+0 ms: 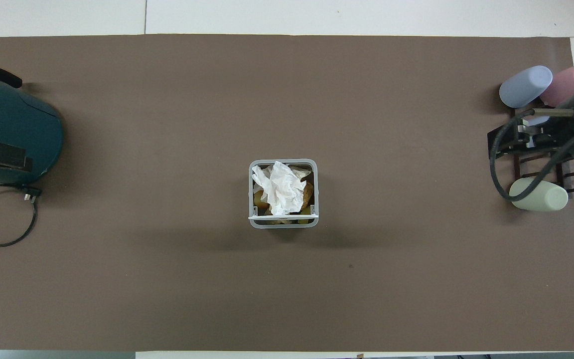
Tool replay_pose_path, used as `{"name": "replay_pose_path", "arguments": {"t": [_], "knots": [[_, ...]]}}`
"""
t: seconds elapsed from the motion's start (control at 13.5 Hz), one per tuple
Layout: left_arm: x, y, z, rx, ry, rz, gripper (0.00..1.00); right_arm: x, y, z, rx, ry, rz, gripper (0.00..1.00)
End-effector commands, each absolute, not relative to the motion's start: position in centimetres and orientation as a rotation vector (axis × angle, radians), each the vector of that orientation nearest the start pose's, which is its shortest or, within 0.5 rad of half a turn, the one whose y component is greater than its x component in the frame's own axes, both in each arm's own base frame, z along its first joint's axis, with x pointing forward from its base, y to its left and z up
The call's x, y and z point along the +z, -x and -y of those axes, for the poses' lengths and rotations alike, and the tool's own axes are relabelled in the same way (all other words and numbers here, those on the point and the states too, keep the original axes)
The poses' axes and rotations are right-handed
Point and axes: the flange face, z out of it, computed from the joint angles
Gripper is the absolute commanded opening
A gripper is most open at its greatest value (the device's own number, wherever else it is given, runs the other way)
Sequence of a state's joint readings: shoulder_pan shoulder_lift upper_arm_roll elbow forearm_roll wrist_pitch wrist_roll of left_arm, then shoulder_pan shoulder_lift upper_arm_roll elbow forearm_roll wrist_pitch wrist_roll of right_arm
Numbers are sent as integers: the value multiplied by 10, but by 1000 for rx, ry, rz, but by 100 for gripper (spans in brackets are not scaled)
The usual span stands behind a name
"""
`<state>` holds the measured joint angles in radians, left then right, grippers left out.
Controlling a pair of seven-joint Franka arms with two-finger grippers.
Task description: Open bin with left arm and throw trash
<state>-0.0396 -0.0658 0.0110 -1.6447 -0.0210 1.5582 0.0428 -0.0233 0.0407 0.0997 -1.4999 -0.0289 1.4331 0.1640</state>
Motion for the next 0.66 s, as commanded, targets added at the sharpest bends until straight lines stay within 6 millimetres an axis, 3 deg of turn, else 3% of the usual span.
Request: {"name": "replay_pose_path", "arguments": {"t": [0.0,0.15,0.37,0.59], "knots": [[625,-529,15,43,3141,-128,100,603,-526,-18,233,3178,-47,100],[625,-529,15,41,3141,-128,100,598,-524,10,226,3168,-76,100],[624,-529,15,43,3141,-130,100,605,-536,14,139,3174,-85,100],[624,-529,15,43,3141,-130,100,607,-535,17,132,3183,-93,100]]}}
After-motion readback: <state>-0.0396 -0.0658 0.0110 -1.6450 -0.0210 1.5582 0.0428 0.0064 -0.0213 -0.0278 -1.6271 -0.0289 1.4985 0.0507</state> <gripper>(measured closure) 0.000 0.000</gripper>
